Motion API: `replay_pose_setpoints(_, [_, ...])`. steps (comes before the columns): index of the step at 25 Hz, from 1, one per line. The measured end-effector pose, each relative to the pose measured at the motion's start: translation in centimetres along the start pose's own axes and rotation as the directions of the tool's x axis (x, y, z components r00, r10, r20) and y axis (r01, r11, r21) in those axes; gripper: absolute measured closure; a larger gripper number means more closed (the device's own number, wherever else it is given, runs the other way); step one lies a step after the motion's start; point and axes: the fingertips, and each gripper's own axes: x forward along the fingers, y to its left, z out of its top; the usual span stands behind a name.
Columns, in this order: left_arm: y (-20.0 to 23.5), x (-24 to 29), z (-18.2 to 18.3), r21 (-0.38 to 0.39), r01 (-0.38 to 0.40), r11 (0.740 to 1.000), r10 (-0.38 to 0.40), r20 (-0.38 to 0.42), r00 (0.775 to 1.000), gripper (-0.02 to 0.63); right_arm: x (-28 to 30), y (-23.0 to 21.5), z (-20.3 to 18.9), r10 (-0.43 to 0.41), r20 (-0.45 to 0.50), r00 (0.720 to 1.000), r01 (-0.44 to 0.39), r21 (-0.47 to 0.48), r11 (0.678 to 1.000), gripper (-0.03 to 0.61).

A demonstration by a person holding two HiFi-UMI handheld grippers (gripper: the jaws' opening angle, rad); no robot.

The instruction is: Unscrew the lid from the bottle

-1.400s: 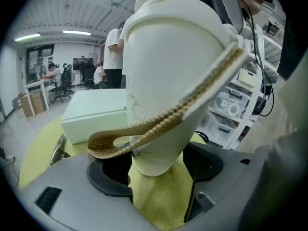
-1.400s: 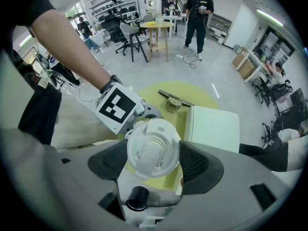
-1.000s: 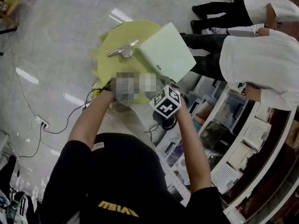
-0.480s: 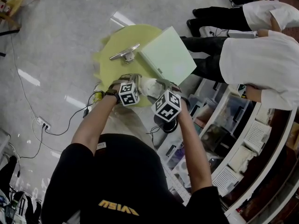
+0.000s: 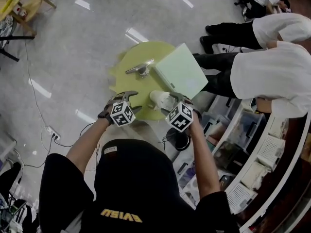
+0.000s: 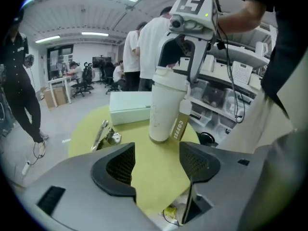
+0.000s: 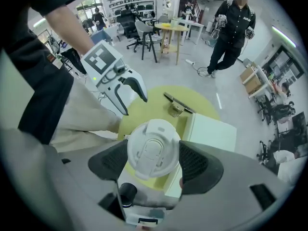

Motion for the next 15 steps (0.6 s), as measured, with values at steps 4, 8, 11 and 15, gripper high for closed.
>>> replay_pose_setpoints(4, [-0.6,-4.0,0.3,-0.005,-0.033,0.999,0.033,0.034,0.999,0.321,-0.7,-0.4,0.5,-0.025,0.035,0.999,0.023,0.056,0.998,0.247])
replay_pose_setpoints(8, [-2.1,-6.4,1.2,-0.044,-0.067,0.997,0.070,0.066,0.995,0.328,-2.1,0.5,0.2,-0.035,0.072,0.997,0.023,0.154,0.988,0.247])
replay_pose_setpoints(11, [-1.5,-7.8,2.8,-0.015,-0.090,0.996,0.091,0.087,0.992,0.331,-4.0,0.1,0.7,-0.082,0.114,0.990,0.057,0.207,0.977,0.247])
replay_pose_setpoints(15, [-1.3,-9.6,4.3,0.018,-0.103,0.995,0.100,0.100,0.990,0.333,-6.8,0.5,0.7,-0.151,0.168,0.974,0.094,0.306,0.947,0.247])
